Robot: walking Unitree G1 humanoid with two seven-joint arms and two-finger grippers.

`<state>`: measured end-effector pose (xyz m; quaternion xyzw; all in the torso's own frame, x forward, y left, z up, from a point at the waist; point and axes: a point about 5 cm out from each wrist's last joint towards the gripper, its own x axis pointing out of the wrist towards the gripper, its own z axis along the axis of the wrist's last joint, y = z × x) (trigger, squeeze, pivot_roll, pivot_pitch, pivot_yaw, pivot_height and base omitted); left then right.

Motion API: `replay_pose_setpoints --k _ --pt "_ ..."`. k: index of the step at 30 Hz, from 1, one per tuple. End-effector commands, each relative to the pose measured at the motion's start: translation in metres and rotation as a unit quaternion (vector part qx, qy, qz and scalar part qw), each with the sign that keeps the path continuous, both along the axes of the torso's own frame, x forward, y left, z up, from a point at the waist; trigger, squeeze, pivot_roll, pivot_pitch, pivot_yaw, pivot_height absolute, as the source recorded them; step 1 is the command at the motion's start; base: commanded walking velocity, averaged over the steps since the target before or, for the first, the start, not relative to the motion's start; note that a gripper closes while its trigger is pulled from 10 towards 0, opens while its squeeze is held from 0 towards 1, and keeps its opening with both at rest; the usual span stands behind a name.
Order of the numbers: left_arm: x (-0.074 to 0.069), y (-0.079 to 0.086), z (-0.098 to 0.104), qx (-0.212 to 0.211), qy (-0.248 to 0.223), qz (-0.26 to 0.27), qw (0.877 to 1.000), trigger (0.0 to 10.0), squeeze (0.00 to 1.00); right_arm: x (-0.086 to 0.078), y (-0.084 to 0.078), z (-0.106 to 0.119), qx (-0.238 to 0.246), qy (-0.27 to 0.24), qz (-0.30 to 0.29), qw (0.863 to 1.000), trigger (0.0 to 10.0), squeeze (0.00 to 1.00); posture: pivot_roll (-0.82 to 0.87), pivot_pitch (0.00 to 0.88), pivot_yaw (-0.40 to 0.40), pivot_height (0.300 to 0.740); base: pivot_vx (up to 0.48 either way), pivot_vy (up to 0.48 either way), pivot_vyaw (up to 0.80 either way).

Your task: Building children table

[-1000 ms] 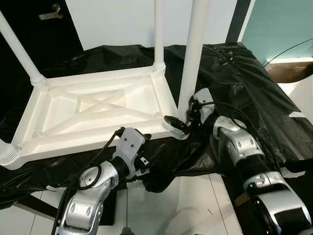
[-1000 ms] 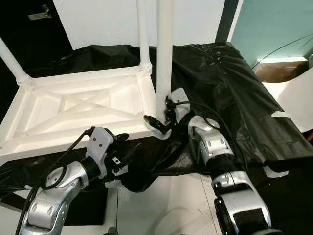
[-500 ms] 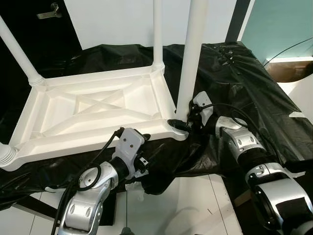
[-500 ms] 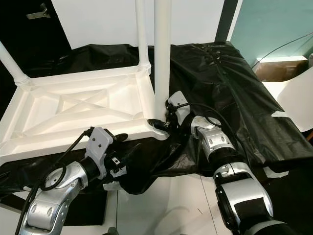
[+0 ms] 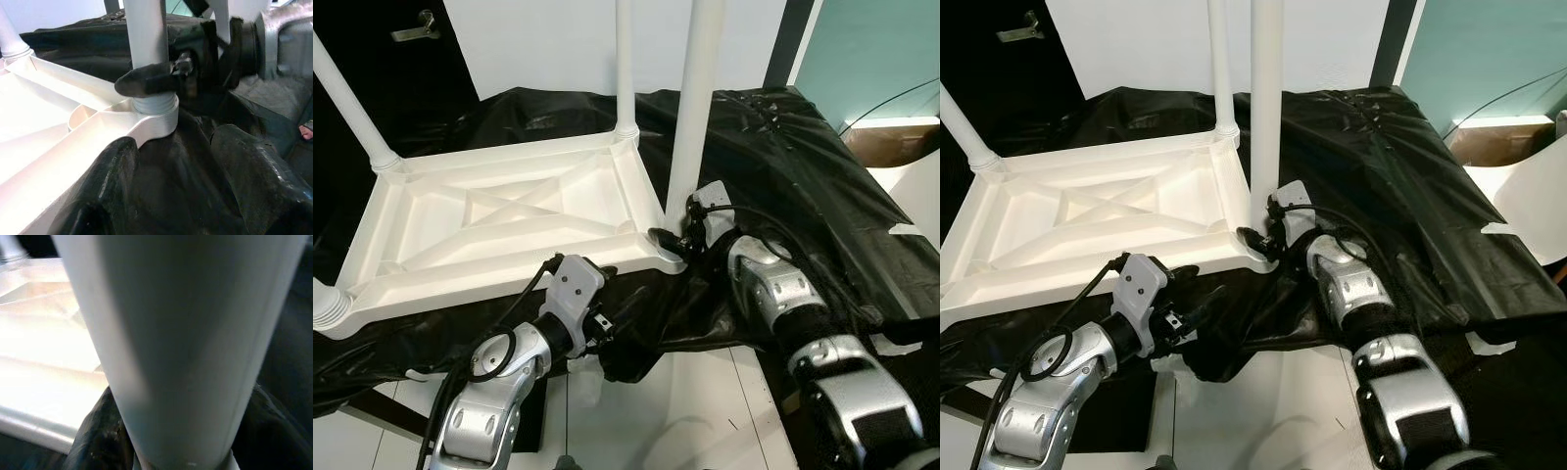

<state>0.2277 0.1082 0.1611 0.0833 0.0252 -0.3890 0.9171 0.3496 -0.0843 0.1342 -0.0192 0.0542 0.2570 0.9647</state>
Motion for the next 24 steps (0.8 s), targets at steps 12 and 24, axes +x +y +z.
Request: replay_pose_setpoints --k 12,24 --pt "0.000 -0.001 -0.003 0.001 0.004 0.024 1.000 10.0 0.00 -0.029 0.021 -0.020 0.038 0.058 -0.159 0.985 10.0 0.00 0.08 0.000 -0.015 0.740 0.000 0.000 0.00" --pt "0.000 0.001 -0.004 0.001 0.003 0.032 0.999 10.0 0.00 -0.036 0.022 -0.008 0.047 0.040 -0.162 0.985 10.0 0.00 0.08 0.007 -0.027 0.740 0.000 0.000 0.00"
